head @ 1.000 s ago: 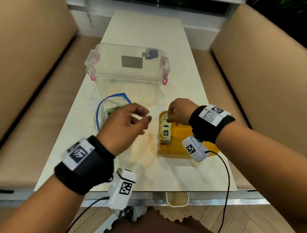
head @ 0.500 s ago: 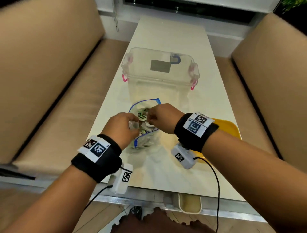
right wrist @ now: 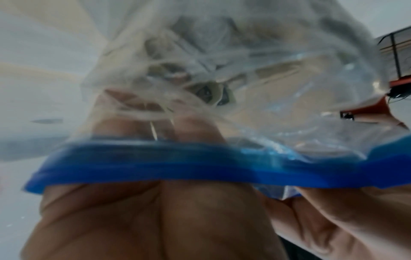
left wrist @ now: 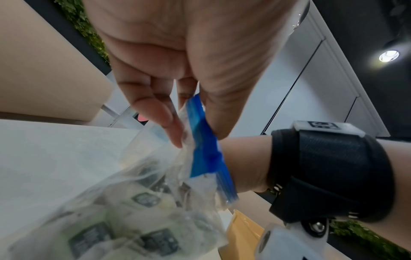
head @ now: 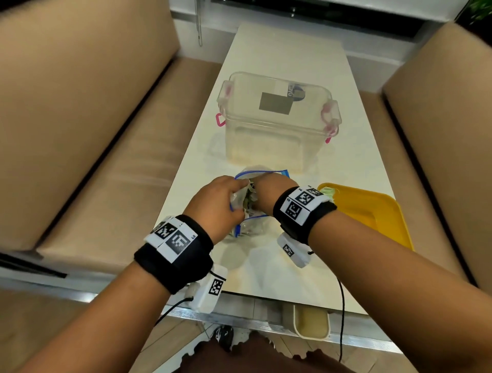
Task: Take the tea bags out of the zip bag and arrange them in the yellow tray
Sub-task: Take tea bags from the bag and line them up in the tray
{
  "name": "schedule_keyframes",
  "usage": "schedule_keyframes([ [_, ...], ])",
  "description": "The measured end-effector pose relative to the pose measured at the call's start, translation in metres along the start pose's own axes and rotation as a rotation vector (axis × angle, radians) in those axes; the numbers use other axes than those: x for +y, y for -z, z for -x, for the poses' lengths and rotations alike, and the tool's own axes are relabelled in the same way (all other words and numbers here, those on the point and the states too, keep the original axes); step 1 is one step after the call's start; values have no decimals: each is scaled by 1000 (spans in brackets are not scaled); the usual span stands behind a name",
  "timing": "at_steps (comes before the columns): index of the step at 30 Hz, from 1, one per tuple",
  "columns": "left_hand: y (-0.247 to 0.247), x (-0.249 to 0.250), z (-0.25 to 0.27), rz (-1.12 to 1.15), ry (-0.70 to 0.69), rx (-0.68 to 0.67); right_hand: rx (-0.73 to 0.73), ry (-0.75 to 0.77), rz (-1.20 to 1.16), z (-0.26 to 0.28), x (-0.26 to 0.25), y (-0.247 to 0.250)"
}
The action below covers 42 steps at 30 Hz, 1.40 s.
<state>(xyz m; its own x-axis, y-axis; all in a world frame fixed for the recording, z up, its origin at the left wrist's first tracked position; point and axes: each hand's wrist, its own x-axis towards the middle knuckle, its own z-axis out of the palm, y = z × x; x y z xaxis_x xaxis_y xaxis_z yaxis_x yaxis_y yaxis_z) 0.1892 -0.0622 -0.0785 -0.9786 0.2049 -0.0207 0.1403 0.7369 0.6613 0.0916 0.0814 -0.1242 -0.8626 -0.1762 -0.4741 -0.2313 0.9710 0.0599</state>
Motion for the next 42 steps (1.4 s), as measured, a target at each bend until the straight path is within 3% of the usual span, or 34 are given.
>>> schedule_keyframes([
  [2, 1, -1, 1, 2, -3, -3, -36, -23, 23, -73, 32, -45],
  [3, 1, -1, 1, 8, -4, -3, -33, -23, 12, -76, 36, -50],
  [5, 0, 1, 1, 22, -8, -6, -17, -82, -75, -34, 23, -26],
  [7, -1, 5, 2, 25, -15, -17, -6, -44, -51, 41, -9, 24],
  [12, -5, 13, 1, 13, -19, -10, 68, -37, -75, 48, -1, 15],
  [17, -4, 10, -3, 14, 8, 49, 267, 52, -97, 68, 10, 23],
  [22, -4, 5, -5, -2, -18, 112, 389, 166, -427, 106, 35, 42],
  [26, -1, 16, -9, 36, -103, 302, 457, 259, -616, 130, 59, 59],
  [28, 0, 27, -12, 158, -165, 357, 485, 325, -682, 141, 66, 68],
  [30, 1, 44, -14, 448, -83, 312, 513, 397, -760, 150, 71, 75],
  [34, 0, 70, -27, 1131, 245, 62, 758, 446, -629, 152, 70, 73],
  [36, -1, 76, -30, 1353, 312, -93, 851, 406, -445, 147, 68, 65],
  [39, -6, 80, -30, 1498, 319, -236, 846, 392, -225, 137, 66, 50],
  [42, -15, 82, -32, 1489, 327, -239, 767, 397, -163, 132, 68, 40],
])
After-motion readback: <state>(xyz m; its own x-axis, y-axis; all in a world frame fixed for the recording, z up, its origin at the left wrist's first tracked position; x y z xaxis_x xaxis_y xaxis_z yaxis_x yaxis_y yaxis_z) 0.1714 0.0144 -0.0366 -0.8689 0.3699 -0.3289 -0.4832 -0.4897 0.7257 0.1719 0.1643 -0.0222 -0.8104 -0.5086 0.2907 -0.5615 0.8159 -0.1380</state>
